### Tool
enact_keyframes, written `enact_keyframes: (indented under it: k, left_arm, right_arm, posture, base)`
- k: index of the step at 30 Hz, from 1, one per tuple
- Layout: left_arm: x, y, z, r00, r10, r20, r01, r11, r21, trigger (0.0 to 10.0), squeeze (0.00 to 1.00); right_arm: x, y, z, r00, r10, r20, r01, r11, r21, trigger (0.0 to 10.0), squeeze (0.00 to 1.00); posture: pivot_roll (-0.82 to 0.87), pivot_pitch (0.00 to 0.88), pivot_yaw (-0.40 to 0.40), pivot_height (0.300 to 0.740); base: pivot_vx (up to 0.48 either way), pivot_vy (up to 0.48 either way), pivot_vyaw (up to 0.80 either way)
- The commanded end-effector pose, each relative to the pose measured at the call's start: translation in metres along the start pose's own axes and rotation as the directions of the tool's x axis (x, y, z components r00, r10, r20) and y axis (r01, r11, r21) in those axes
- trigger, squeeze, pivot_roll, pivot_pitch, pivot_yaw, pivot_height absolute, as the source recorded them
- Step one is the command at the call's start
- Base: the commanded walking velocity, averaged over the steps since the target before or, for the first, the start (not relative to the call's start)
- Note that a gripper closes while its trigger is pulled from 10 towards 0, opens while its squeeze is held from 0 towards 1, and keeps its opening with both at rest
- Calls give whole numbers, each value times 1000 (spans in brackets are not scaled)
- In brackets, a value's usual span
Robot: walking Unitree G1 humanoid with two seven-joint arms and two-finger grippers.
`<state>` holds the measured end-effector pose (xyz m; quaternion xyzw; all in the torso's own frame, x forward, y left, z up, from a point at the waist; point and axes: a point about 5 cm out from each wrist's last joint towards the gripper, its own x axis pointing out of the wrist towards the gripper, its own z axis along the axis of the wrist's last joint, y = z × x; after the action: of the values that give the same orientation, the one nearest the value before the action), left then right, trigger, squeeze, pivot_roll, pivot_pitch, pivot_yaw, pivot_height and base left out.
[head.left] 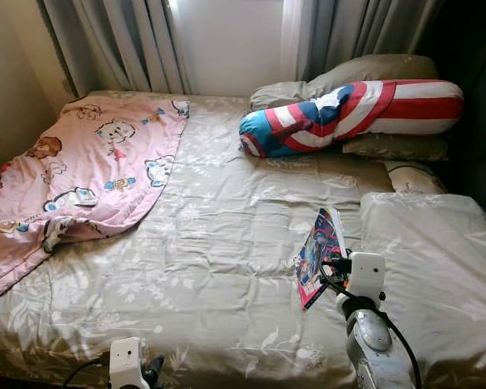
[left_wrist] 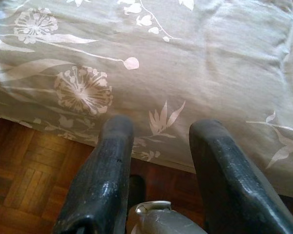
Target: Clean up the room
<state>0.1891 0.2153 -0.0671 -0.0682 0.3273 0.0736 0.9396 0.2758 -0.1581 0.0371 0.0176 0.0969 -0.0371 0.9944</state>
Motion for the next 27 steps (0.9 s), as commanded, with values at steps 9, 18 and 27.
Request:
enact_keyframes:
  k: [9,18,27]
  left_arm:
    - [1,-1,3,1000,0,12,0,1000,-5,10000,0]
    - [2,-2,6,1000,-7,22,7,1000,-3,10000,0]
    - [2,-2,6,1000,-8,30,8,1000,-2,10000,0]
  right_arm:
    - [2,-2,6,1000,-3,24,3,1000,-4,10000,0]
    - [2,-2,5,1000,-4,22,4,1000,-5,10000,0]
    - [2,-1,6,1000,-3,25,3,1000,0,10000,0]
  posture:
    - [58,16,-28,740]
    - [54,10,-26,740]
    - [53,8,-26,740]
  base:
    - [277,0,0]
    - [325,0,0]
    - [0,0,0]
